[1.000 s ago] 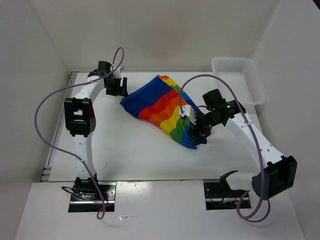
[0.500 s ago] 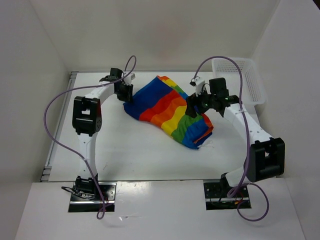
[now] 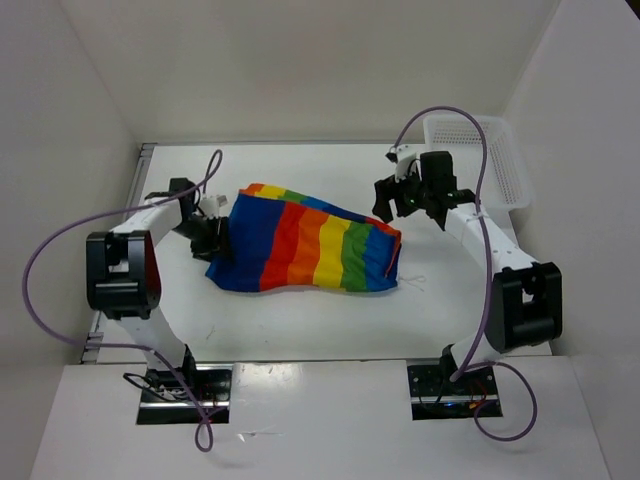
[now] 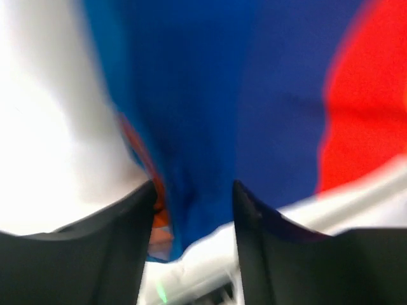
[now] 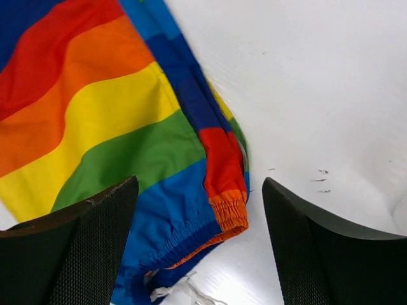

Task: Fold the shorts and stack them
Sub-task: Fold the shorts

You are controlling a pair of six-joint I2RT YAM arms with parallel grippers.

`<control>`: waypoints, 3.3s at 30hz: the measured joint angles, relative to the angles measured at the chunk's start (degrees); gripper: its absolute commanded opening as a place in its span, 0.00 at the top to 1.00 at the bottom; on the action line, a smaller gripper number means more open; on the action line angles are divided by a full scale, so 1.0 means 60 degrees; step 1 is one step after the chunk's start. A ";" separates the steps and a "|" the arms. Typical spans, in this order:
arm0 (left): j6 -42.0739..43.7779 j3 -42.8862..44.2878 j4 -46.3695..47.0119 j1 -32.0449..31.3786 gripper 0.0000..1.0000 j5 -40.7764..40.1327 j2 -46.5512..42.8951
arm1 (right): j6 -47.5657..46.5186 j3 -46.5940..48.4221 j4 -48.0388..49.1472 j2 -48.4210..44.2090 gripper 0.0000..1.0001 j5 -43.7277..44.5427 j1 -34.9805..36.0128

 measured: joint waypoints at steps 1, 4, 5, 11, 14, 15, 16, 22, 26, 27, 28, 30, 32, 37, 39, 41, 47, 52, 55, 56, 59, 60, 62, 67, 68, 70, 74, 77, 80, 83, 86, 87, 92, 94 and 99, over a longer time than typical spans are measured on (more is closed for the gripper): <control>0.0011 -0.0306 -0.0324 -0.0033 0.37 0.0087 -0.0426 | 0.0047 0.0004 0.0080 0.0146 0.17 -0.0011 0.0000; 0.0025 -0.0856 -0.1115 -0.0219 0.36 0.0331 -0.1388 | 0.0182 0.0007 0.0226 0.0499 0.17 -0.0084 0.0000; 0.0018 -0.0878 -0.1220 -0.0222 0.36 0.0372 -0.1541 | 0.0226 0.0007 0.0229 0.0550 0.17 -0.0127 0.0000; 0.0011 0.0849 -0.0528 0.0346 0.34 0.0244 -0.0823 | 0.0346 -0.0004 0.0404 0.0561 0.27 -0.0244 0.0000; 0.0007 0.3042 0.0273 0.0375 0.34 0.0076 0.0656 | 0.0444 -0.0168 0.0743 0.0561 0.27 -0.0189 0.0000; 0.0011 0.3639 0.0546 0.0357 0.34 -0.0018 0.1144 | 0.0488 -0.0262 0.0831 0.0561 0.27 -0.0146 0.0000; 0.0007 0.4116 0.0707 0.0335 0.34 -0.0124 0.1581 | 0.0521 -0.0353 0.0882 0.0561 0.27 -0.0113 0.0000; 0.0004 0.5468 0.1217 -0.0044 0.32 -0.0554 0.3424 | 0.0510 -0.0841 0.1049 0.0608 0.24 0.0149 0.0018; 0.0004 0.5468 0.1144 -0.0408 0.33 -0.0583 0.3832 | 0.0379 -0.0929 0.1177 0.0758 0.23 0.0324 0.0018; 0.0007 0.5468 0.1144 -0.0484 0.37 -0.0561 0.3861 | 0.0302 -0.0933 0.1213 0.0798 0.23 0.0361 0.0018; 0.0015 0.5468 0.1144 -0.0546 0.39 -0.0510 0.3876 | 0.0248 -0.0951 0.1293 0.0849 0.23 0.0412 0.0018; 0.0000 0.5468 0.1147 -0.0586 0.45 -0.0455 0.3876 | 0.0058 -0.1042 0.1428 0.0933 0.23 0.0554 0.0018; 0.0015 0.5468 0.1155 -0.0586 0.60 -0.0441 0.3876 | -0.0109 -0.1137 0.1483 0.1042 0.23 0.0627 0.0018; 0.0022 0.5464 0.1184 -0.0572 0.94 -0.0444 0.3880 | -0.0510 -0.1545 0.1730 0.1315 0.23 0.0903 0.0044; -0.0007 0.5464 0.1184 -0.0579 1.00 -0.0444 0.3880 | -0.0692 -0.1785 0.1861 0.1326 0.28 0.1115 0.0084; 0.0011 0.5472 0.1180 -0.0605 1.00 -0.0448 0.3880 | -0.0831 -0.1934 0.1927 0.1326 0.45 0.1169 0.0098; 0.0007 0.5861 0.0907 -0.0641 1.00 -0.0386 0.3832 | -0.0976 -0.2149 0.2244 0.1322 1.00 0.1249 0.0102; 0.0004 0.6819 0.0302 -0.0696 1.00 -0.0229 0.3417 | -0.0962 -0.2062 0.1880 0.1024 1.00 0.0991 -0.0168; 0.0000 0.7628 0.0091 -0.0769 1.00 0.0044 0.3082 | -0.1031 -0.1741 0.1395 0.0652 1.00 0.0554 -0.0718; 0.0000 0.7836 0.0069 -0.0801 1.00 0.0186 0.2980 | -0.1064 -0.1690 0.1366 0.0543 1.00 0.0477 -0.0816; 0.0007 0.8386 0.0069 -0.0947 1.00 0.0499 0.2852 | -0.1242 -0.1668 0.1308 0.0270 1.00 0.0386 -0.0954; 0.0007 0.8484 0.0069 -0.0987 1.00 0.0535 0.2874 | -0.1282 -0.1672 0.1290 0.0262 1.00 0.0386 -0.0969; 0.0007 0.8615 0.0062 -0.1027 1.00 0.0576 0.2994 | -0.1322 -0.1719 0.1282 0.0270 1.00 0.0415 -0.0973; 0.0004 0.9697 0.0113 -0.1107 0.99 0.0525 0.4135 | -0.1311 -0.1851 0.1341 0.0361 1.00 0.0514 -0.0973; 0.0004 0.9989 0.0138 -0.1140 0.99 0.0492 0.4441 | -0.1319 -0.1854 0.1348 0.0415 1.00 0.0532 -0.0973; 0.0004 1.0389 0.0200 -0.1206 0.99 0.0433 0.4925 | -0.1344 -0.1851 0.1315 0.0510 1.00 0.0543 -0.0973; 0.0007 1.0812 0.0295 -0.1344 0.94 0.0350 0.5533 | -0.1355 -0.1854 0.1297 0.0594 1.00 0.0714 -0.0973; 0.0007 1.1056 0.0412 -0.1446 0.87 0.0069 0.5829 | -0.1293 -0.1880 0.1337 0.0663 0.42 0.0878 -0.0969; 0.0058 1.1453 0.0506 -0.1545 0.49 -0.0291 0.6306 | -0.1377 -0.1909 0.1304 0.0772 0.27 0.1166 -0.0962; 0.0004 1.2356 0.0251 -0.1559 0.24 -0.0557 0.7063 | -0.1453 -0.1581 0.0860 0.0805 0.20 0.1370 -0.0962; 0.0022 1.3147 -0.0036 -0.1566 0.18 -0.0616 0.7504 | -0.1373 -0.0561 0.0415 0.0801 0.22 0.1410 -0.0889; 0.0011 1.3318 -0.0146 -0.1577 0.17 -0.0652 0.7512 | -0.1311 -0.0102 0.0412 0.0787 0.31 0.1472 -0.0816; 0.0015 1.3733 -0.0277 -0.1705 0.18 -0.0758 0.7009 | -0.1188 0.0623 0.0608 0.0033 0.71 0.1483 0.0750; 0.0007 1.2888 -0.0255 -0.1872 0.20 -0.0597 0.6251 | -0.1056 0.0437 0.0718 -0.0135 0.84 0.1198 0.1810; 0.0007 0.7978 0.0073 -0.2597 0.26 -0.0317 0.3359 | -0.0073 -0.0415 0.0871 0.0565 0.93 0.0423 0.3311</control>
